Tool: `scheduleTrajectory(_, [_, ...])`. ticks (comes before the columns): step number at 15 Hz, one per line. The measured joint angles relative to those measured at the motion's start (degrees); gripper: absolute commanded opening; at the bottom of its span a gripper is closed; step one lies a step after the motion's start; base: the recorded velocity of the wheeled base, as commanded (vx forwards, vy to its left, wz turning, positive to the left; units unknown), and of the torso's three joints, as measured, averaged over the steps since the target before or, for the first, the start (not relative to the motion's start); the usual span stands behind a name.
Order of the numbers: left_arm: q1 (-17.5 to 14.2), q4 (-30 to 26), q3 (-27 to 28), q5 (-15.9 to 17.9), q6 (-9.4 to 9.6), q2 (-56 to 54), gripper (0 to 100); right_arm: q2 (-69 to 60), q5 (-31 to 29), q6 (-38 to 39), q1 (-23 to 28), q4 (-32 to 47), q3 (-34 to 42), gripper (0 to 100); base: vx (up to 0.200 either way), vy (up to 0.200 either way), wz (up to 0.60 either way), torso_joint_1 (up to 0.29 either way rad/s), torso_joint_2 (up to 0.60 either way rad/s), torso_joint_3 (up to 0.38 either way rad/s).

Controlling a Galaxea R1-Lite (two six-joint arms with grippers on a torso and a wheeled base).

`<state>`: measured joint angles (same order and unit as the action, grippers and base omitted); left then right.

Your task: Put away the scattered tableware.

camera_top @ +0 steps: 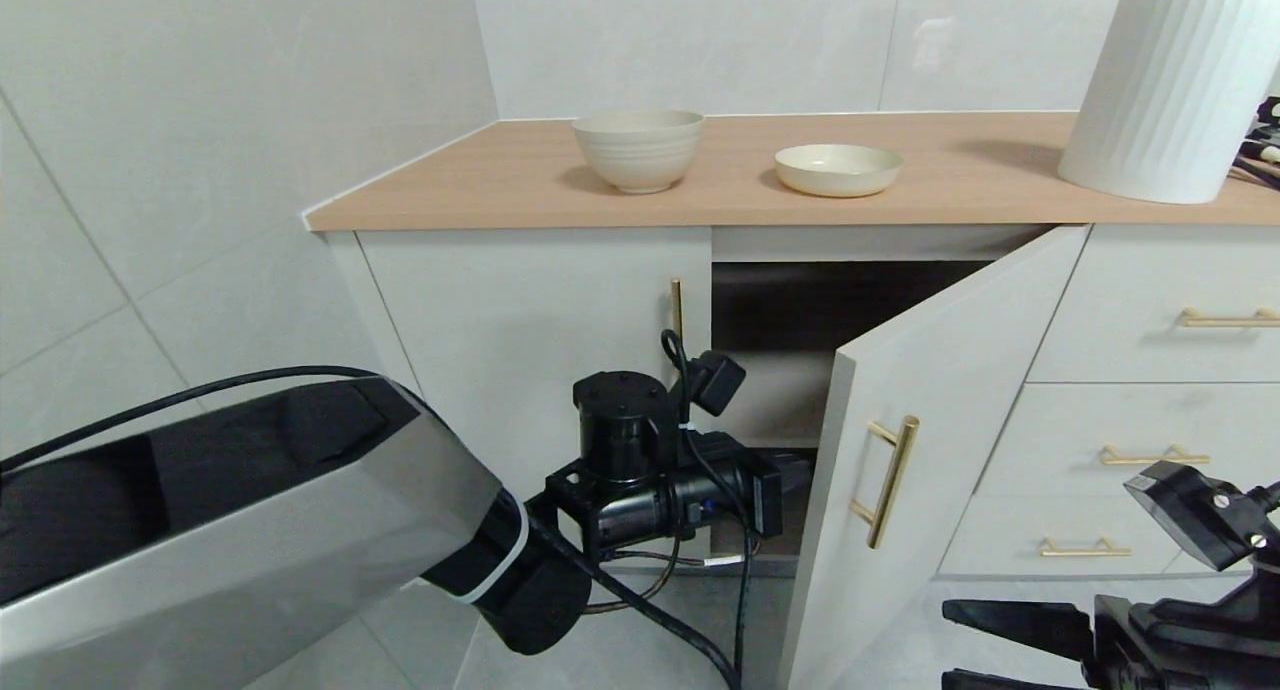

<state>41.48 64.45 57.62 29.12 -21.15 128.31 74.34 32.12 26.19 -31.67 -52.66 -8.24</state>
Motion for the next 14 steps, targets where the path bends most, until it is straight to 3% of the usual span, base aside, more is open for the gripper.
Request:
scheduleTrajectory(6, [-0.2,-9.4,9.6,-0.3,-0.02,0.7,0,0.1,0.0,0.0,0.0,0.1,0.0,100,-0.167,0.000,0.00,0.004,0.00,0.001])
scheduleTrajectory(14, [0.2,-11.7,14.5,-0.4,-0.20,3.0,0,0.1,0.3,0.0,-0.1,0.0,0.0,100,0.000,0.000,0.00,0.000,0.00,0.000])
